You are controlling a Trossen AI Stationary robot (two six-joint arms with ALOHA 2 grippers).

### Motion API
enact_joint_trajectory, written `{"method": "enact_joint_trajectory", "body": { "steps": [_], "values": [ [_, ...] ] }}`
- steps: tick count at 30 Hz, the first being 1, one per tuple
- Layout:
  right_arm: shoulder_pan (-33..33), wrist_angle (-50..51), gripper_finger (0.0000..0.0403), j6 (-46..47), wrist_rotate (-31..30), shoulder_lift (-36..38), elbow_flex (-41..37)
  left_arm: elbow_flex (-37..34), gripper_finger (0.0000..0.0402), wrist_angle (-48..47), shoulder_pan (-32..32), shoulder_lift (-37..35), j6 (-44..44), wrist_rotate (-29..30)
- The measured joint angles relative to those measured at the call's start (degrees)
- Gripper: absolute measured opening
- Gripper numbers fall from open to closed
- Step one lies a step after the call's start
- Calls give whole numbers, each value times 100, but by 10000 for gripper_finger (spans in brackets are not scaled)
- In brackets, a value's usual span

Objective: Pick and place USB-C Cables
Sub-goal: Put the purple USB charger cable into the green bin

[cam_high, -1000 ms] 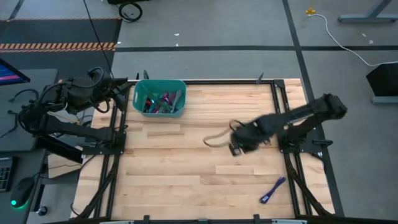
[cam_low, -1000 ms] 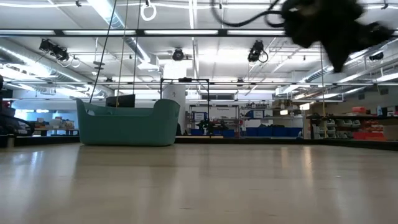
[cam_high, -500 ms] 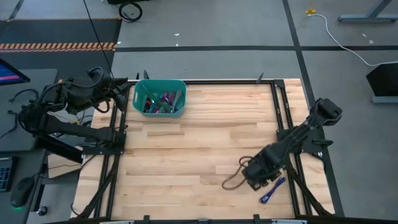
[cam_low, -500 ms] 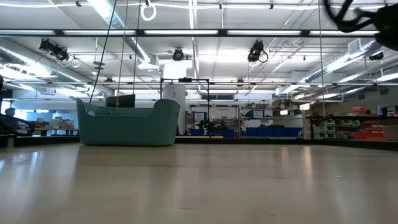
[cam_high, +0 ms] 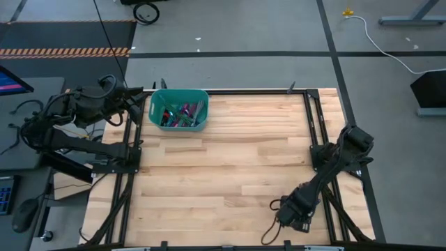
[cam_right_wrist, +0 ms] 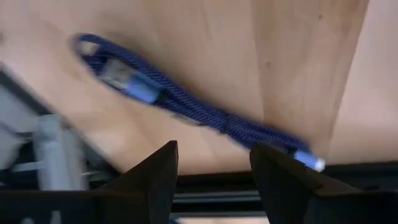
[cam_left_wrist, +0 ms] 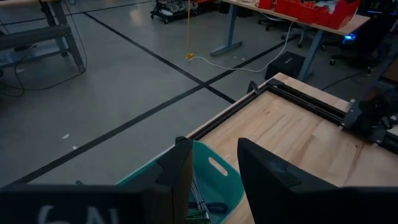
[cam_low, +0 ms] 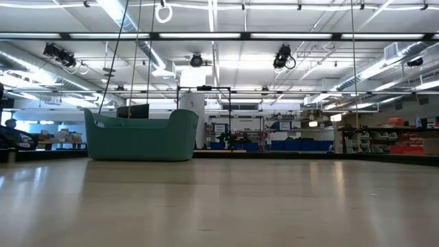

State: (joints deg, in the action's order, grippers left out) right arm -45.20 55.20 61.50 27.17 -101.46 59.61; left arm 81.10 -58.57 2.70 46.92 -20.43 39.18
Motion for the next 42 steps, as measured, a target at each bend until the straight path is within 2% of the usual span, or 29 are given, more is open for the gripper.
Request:
{"method": "enact_joint_trajectory", "body": {
  "steps": [5, 10, 13, 17, 18, 20, 25, 29, 33, 37, 42],
  "values": [
    [-216, 3, 204, -496, -331, -433, 0, 0, 133, 0, 2, 0, -149, -1],
    [-367, -116, 184, -969, -232, -819, 13, 0, 133, 0, 2, 0, -358, -2],
    [-399, -103, 140, -1025, -203, -929, 32, 0, 133, 0, 2, 0, -494, 0],
    [-358, -160, 45, -960, -255, -882, 26, 0, 133, 1, 2, 0, -604, -2],
    [-327, -177, 29, -893, -332, -825, 20, 0, 133, 1, 1, 0, -604, -2],
    [-244, -180, 27, -668, -611, -667, -4, 0, 133, 0, 1, 0, -603, -2],
    [164, -357, 30, -152, -1883, 136, 15, 0, 133, 0, 2, 0, -597, -2],
    [851, -598, 28, -226, -2492, 860, 144, 0, 133, 0, 1, 0, -593, -2],
    [2007, -1143, 28, -837, -3098, 1303, 436, 0, 133, 0, 0, 0, -592, -2],
    [3344, -2315, 28, -1674, -3029, 1311, 815, 0, 133, -2, 0, 0, -590, -2],
    [4717, -4052, 28, -2243, -2902, 753, 1613, 0, 133, -4, 2, 0, -589, -2]
  ]
}}
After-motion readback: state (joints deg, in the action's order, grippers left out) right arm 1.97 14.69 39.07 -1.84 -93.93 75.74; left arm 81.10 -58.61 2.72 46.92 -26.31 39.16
